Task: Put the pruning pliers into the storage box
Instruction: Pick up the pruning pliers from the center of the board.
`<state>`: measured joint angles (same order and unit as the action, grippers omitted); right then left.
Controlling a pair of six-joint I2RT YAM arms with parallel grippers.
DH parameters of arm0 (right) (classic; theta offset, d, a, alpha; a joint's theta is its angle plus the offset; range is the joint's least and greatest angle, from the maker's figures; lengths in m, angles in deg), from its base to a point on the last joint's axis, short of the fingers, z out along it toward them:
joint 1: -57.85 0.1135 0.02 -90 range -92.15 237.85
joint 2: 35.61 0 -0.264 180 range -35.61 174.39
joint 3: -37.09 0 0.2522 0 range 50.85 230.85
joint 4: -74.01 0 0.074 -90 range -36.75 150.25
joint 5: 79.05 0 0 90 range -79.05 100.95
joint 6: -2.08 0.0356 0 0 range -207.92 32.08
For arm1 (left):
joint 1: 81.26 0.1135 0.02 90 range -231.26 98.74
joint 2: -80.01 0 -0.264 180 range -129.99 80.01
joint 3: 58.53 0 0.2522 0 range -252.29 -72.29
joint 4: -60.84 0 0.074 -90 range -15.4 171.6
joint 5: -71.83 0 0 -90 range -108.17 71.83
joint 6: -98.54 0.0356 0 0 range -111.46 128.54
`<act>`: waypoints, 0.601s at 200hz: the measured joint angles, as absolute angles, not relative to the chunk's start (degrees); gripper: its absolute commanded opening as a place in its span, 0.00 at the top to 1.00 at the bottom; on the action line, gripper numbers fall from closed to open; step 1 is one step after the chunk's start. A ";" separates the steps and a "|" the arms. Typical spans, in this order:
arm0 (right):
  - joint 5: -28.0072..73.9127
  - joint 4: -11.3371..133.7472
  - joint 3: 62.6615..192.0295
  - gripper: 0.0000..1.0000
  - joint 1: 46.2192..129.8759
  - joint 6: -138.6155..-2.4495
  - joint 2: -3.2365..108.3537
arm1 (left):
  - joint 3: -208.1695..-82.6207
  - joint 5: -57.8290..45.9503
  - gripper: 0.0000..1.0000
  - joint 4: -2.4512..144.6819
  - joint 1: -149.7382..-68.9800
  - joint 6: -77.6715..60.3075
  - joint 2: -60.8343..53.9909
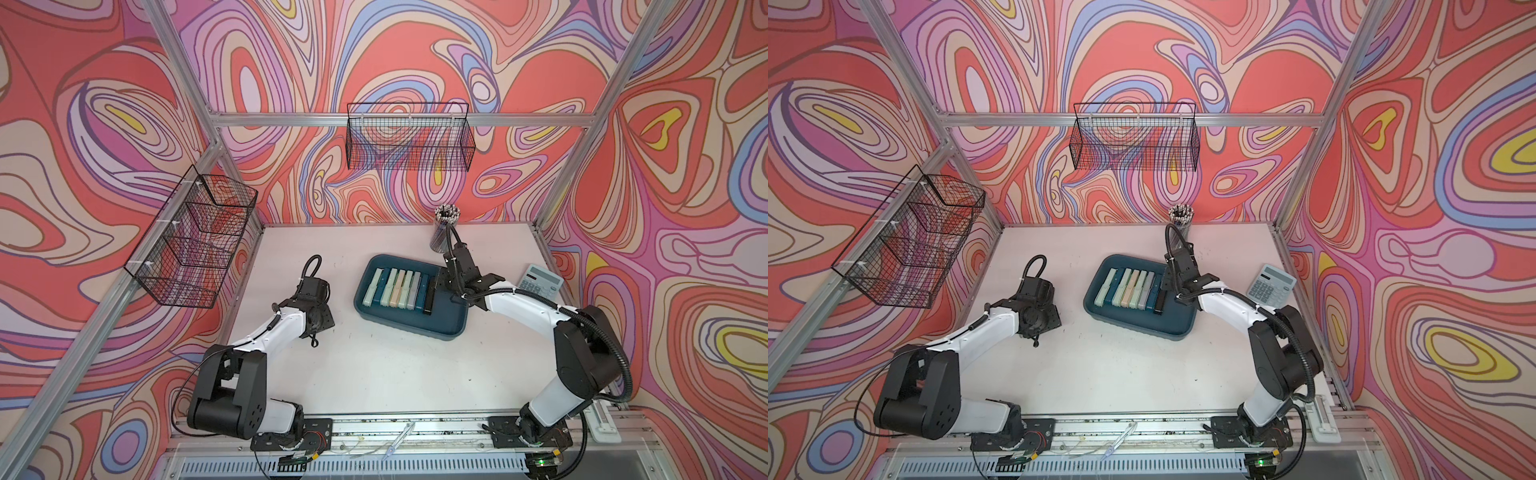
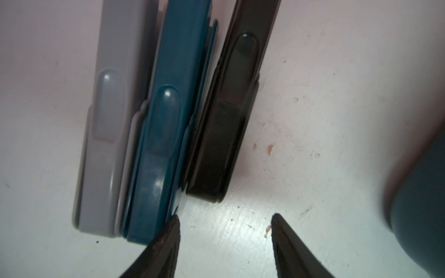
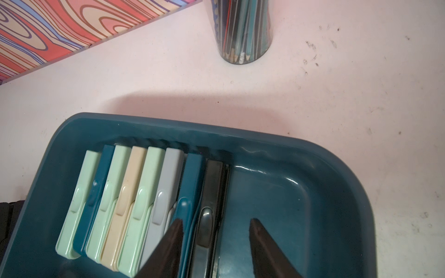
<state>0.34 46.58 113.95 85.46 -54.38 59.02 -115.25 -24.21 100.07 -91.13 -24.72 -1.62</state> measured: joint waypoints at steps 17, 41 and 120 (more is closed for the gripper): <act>0.39 46.76 113.95 0.52 85.46 -54.38 59.02 | -115.27 -24.23 0.38 100.07 -90.95 -24.67 -2.82; 0.50 46.98 113.95 0.51 85.46 -54.31 59.02 | -115.56 -24.32 0.38 100.09 -90.67 -24.48 -4.44; 1.35 47.81 113.95 0.51 85.46 -53.77 59.05 | -122.18 -26.18 0.44 99.92 -89.01 -21.92 -9.73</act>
